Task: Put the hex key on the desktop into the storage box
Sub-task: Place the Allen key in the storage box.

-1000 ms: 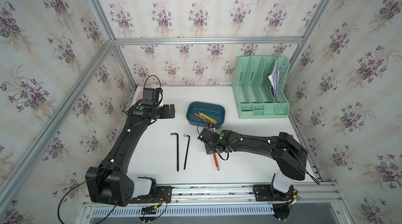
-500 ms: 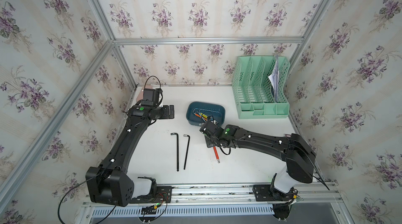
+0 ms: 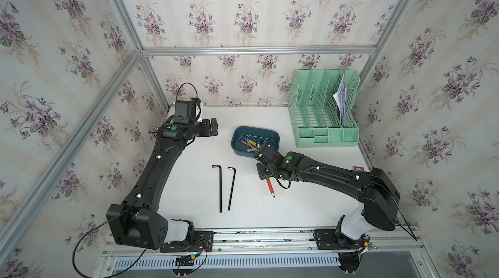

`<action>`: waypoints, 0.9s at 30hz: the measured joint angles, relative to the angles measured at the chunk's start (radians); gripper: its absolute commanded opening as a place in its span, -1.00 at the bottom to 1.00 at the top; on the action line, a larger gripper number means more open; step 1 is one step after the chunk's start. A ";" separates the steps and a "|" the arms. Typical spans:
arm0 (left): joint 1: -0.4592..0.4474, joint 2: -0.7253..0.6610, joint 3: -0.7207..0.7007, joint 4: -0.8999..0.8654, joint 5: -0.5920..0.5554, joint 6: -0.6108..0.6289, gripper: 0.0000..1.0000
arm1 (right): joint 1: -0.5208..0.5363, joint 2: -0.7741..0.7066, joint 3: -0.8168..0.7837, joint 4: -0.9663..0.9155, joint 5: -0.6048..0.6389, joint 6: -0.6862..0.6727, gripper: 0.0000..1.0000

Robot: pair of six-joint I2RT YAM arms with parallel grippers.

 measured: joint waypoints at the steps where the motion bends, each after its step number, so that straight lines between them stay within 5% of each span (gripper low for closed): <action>1: 0.000 0.002 0.000 0.001 0.004 0.000 0.98 | 0.000 0.000 0.001 0.000 -0.002 -0.006 -1.00; 27: 0.002 0.018 -0.061 0.022 0.039 -0.006 0.99 | -0.149 0.055 0.212 -0.064 -0.088 -0.256 -1.00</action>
